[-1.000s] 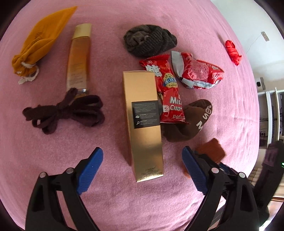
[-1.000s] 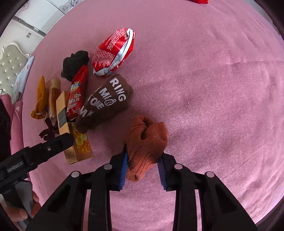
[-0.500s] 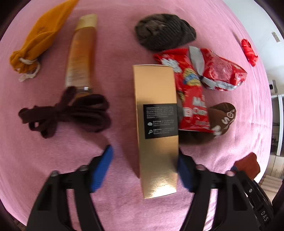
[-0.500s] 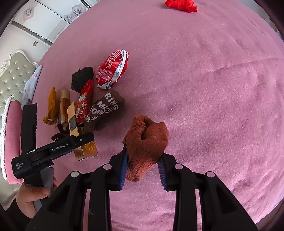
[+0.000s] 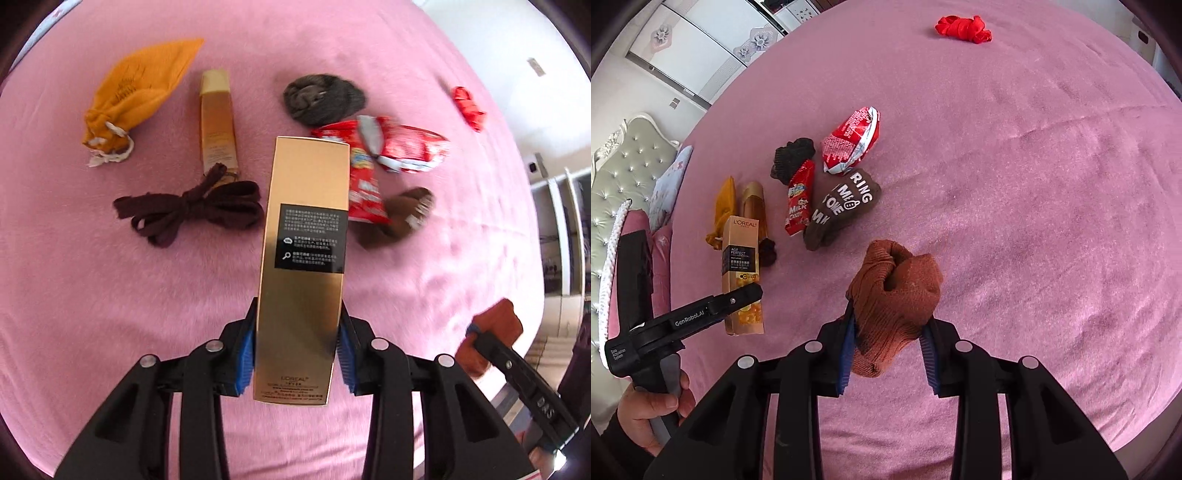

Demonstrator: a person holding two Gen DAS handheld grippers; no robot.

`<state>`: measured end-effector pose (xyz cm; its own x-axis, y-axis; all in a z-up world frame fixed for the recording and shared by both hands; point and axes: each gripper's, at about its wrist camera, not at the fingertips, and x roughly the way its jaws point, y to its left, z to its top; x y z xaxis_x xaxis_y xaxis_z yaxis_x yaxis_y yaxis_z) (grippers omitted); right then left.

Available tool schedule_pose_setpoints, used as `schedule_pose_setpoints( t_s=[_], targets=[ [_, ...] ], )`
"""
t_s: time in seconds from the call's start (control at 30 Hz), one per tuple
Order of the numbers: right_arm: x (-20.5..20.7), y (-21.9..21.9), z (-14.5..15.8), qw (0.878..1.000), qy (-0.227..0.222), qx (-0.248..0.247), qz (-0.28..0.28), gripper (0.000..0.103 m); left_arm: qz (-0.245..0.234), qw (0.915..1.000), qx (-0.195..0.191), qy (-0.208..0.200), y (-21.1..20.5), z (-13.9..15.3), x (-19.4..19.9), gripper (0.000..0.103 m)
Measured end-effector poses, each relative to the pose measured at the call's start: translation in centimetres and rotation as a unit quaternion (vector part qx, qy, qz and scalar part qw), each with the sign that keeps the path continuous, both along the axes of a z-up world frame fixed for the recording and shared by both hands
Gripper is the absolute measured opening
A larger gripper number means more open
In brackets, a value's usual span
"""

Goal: Collect trash
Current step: 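Carry the gold box and orange sock to the yellow bin and release both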

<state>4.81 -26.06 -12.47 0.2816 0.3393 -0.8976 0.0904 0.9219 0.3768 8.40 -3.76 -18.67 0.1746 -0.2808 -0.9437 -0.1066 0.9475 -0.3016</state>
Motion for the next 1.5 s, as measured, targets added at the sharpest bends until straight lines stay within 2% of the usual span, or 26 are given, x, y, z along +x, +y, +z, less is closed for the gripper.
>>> schedule_pose_setpoints(
  t_s=[0.2, 0.37, 0.57, 0.77, 0.87, 0.97, 1.17, 1.37, 1.5],
  targets=[
    [-3.9, 0.3, 3.1, 0.999, -0.030, -0.001, -0.025, 0.031, -0.050, 0.9983, -0.015, -0.027, -0.7, 3.9, -4.1, 0.037],
    [-8.0, -0.4, 4.8, 0.997, -0.038, 0.000, -0.062, 0.031, -0.104, 0.9933, -0.036, -0.036, -3.5, 5.8, -7.3, 0.037],
    [-12.7, -3.5, 5.0, 0.994, -0.031, -0.002, -0.105, 0.031, -0.165, 0.9847, -0.053, -0.021, -8.8, 5.6, -11.1, 0.037],
    [-19.1, -10.1, 5.0, 0.983, -0.020, -0.015, -0.179, 0.031, -0.232, 0.9710, -0.057, 0.008, -15.7, 4.2, -14.3, 0.037],
    [-23.1, -13.9, 4.9, 0.975, -0.010, -0.028, -0.220, 0.032, -0.271, 0.9603, -0.064, 0.022, -20.1, 3.6, -15.7, 0.037],
    [-26.9, -17.0, 4.7, 0.965, -0.002, -0.043, -0.259, 0.032, -0.329, 0.9414, -0.066, 0.031, -25.5, 2.8, -17.8, 0.037],
    [-34.5, -21.9, 2.0, 0.943, 0.041, -0.053, -0.326, 0.033, -0.416, 0.9057, -0.059, 0.060, -33.4, 0.3, -22.5, 0.037],
    [-40.2, -25.3, -0.9, 0.919, 0.072, -0.045, -0.385, 0.033, -0.479, 0.8731, -0.036, 0.082, -38.1, -2.6, -26.7, 0.037],
    [-42.4, -26.7, -2.5, 0.908, 0.084, -0.034, -0.409, 0.033, -0.513, 0.8531, -0.020, 0.094, -41.0, -4.4, -29.3, 0.037]
  ],
)
